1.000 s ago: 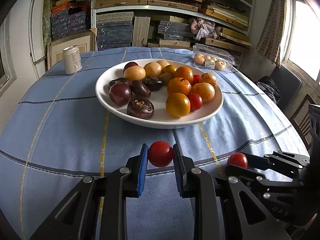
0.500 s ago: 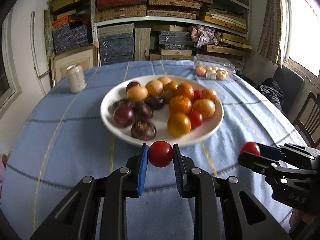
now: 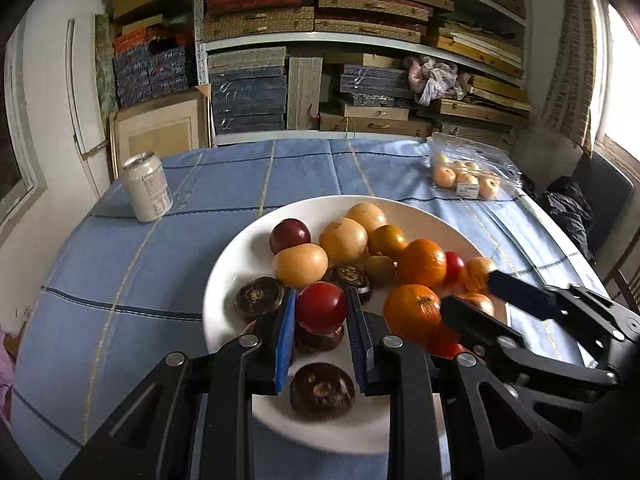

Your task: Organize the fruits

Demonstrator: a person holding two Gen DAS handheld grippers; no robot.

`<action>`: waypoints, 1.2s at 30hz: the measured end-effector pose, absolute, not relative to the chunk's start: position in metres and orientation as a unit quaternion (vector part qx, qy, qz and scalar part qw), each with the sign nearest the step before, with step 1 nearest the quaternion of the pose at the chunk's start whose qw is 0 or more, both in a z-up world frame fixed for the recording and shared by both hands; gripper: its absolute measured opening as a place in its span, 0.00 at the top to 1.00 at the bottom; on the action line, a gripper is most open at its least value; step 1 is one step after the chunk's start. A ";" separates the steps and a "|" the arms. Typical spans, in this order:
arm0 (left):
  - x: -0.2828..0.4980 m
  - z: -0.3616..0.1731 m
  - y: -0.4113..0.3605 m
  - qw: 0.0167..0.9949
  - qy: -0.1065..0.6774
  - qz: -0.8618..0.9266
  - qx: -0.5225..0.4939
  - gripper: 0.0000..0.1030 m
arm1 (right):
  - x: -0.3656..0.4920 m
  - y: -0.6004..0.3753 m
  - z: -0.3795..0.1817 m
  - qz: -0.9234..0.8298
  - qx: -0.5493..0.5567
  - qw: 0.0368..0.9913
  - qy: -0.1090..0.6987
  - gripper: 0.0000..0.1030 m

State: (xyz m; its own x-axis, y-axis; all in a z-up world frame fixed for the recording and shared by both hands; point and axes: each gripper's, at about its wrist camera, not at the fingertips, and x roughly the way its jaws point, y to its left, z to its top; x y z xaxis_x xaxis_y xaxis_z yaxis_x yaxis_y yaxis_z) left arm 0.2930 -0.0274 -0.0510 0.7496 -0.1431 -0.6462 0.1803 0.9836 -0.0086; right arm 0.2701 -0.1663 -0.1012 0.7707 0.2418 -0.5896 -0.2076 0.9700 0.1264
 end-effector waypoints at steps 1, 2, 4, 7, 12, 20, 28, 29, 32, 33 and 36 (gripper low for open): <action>0.295 -0.054 -0.026 0.935 0.345 -0.083 0.025 0.75 | 0.270 -0.169 -0.102 0.116 0.028 0.943 0.312 0.41; 0.298 -0.055 -0.025 0.934 0.346 -0.082 0.022 0.75 | 0.269 -0.172 -0.102 0.115 0.028 0.944 0.309 0.37; 0.297 -0.059 -0.026 0.933 0.349 -0.082 0.028 0.73 | 0.268 -0.177 -0.100 0.116 0.033 0.945 0.305 0.37; 0.288 -0.056 -0.028 0.939 0.334 -0.064 0.041 0.37 | 0.257 -0.184 -0.096 0.114 0.041 0.947 0.298 0.36; 0.265 -0.045 -0.020 0.945 0.318 -0.071 0.031 0.19 | 0.223 -0.194 -0.089 0.118 0.055 0.952 0.276 0.22; 0.222 -0.038 -0.011 0.948 0.313 -0.054 0.018 0.03 | 0.159 -0.193 -0.087 0.107 0.032 0.967 0.229 0.04; 0.184 -0.046 0.004 0.947 0.319 -0.034 0.013 0.03 | 0.120 -0.185 -0.099 0.048 -0.010 0.971 0.235 0.04; 0.182 -0.047 0.004 0.947 0.321 -0.030 0.016 0.04 | 0.119 -0.186 -0.099 0.057 -0.008 0.970 0.237 0.04; 0.176 -0.051 0.008 0.945 0.325 -0.016 0.025 0.03 | 0.115 -0.185 -0.103 0.069 -0.006 0.967 0.245 0.04; 0.174 -0.052 0.009 0.946 0.324 -0.014 0.030 0.03 | 0.114 -0.184 -0.106 0.070 -0.008 0.966 0.249 0.04; 0.172 -0.054 0.012 0.945 0.327 -0.019 0.027 0.03 | 0.115 -0.181 -0.108 0.075 -0.012 0.964 0.256 0.04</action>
